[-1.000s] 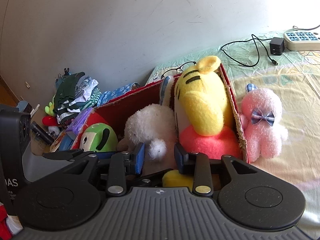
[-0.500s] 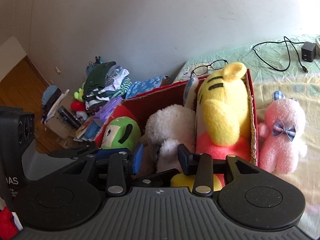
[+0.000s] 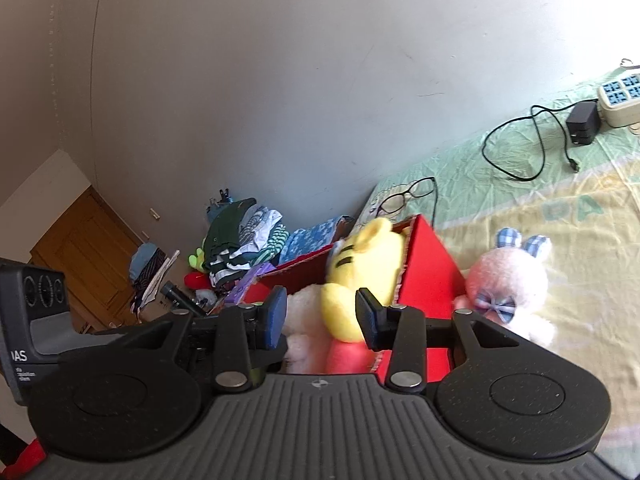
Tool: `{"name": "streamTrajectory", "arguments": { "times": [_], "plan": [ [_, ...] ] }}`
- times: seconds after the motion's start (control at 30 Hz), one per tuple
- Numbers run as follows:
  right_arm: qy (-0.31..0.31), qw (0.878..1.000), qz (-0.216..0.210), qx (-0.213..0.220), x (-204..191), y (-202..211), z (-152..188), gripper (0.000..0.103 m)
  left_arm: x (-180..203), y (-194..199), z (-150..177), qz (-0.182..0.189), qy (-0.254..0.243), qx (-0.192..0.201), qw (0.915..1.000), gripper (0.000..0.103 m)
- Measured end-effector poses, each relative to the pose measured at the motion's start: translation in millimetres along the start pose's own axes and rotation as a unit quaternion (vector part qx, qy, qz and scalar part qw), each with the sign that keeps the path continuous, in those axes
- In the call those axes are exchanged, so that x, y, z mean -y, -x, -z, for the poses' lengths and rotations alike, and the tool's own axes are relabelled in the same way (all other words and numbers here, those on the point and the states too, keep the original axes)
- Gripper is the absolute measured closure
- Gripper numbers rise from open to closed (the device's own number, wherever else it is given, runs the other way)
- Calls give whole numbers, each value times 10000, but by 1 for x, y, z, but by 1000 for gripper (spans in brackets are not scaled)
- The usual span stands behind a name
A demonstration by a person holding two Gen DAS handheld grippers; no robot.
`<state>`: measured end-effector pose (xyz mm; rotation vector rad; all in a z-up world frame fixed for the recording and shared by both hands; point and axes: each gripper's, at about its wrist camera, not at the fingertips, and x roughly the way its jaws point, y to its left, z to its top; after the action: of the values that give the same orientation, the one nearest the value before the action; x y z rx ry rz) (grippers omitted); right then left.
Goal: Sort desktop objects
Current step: 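Open the right tool and withdraw it from the box, then move the open right tool to the remaining white bunny plush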
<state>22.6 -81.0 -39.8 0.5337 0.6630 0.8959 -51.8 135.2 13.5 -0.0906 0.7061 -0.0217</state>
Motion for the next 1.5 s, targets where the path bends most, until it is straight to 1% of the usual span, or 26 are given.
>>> {"name": "streamTrajectory", "arguments": {
  "times": [0.17, 0.27, 0.33, 0.43, 0.53, 0.6, 0.77, 0.83, 0.93, 1.0, 1.2, 1.27, 1.3, 1.4, 1.5],
  "plan": [
    [-280, 9991, 311, -20, 37, 18, -3, 61, 28, -5, -3, 432, 91, 75, 9990, 2],
    [-483, 9971, 561, -149, 62, 26, -2, 61, 47, -8, -5, 706, 89, 134, 9974, 2],
    [-666, 9949, 703, -274, 79, 31, 0, 61, 59, -15, -4, 822, 40, 123, 9965, 2],
    [-964, 9912, 766, -495, 102, 33, 6, 61, 75, -25, 0, 970, 53, -5, 9953, 2],
    [-900, 9896, 872, -707, 112, 28, 15, 61, 87, -37, 6, 1098, 93, -182, 9937, 2],
    [-906, 9892, 831, -802, 118, 21, 19, 61, 92, -44, 8, 1164, 71, -275, 9928, 2],
    [-818, 9896, 761, -906, 132, 1, 25, 61, 86, -57, 8, 1328, 229, -418, 9900, 2],
    [-839, 9897, 625, -977, 135, -9, 26, 61, 80, -63, 6, 1383, 414, -482, 9883, 2],
    [-714, 9908, 476, -1045, 133, -23, 27, 61, 69, -71, 3, 1599, 815, -537, 9823, 2],
    [-602, 9917, 434, -1050, 132, -32, 28, 61, 65, -76, 2, 1699, 969, -577, 9790, 2],
    [-577, 9907, 554, -1104, 132, -57, 36, 61, 62, -83, -2, 1703, 987, -636, 9784, 2],
    [-543, 9913, 517, -1079, 132, -58, 37, 62, 63, -85, -3, 1710, 996, -657, 9780, 2],
    [-570, 9911, 538, -1079, 134, -58, 36, 68, 63, -86, -3, 1721, 990, -669, 9778, 2],
    [-854, 9897, 473, -1052, 143, -50, 35, 71, 66, -90, -5, 1765, 959, -699, 9771, 2],
    [-878, 9906, 566, -886, 146, -29, 31, 72, 71, -92, -7, 1883, 943, -731, 9748, 2]
  ]
}}
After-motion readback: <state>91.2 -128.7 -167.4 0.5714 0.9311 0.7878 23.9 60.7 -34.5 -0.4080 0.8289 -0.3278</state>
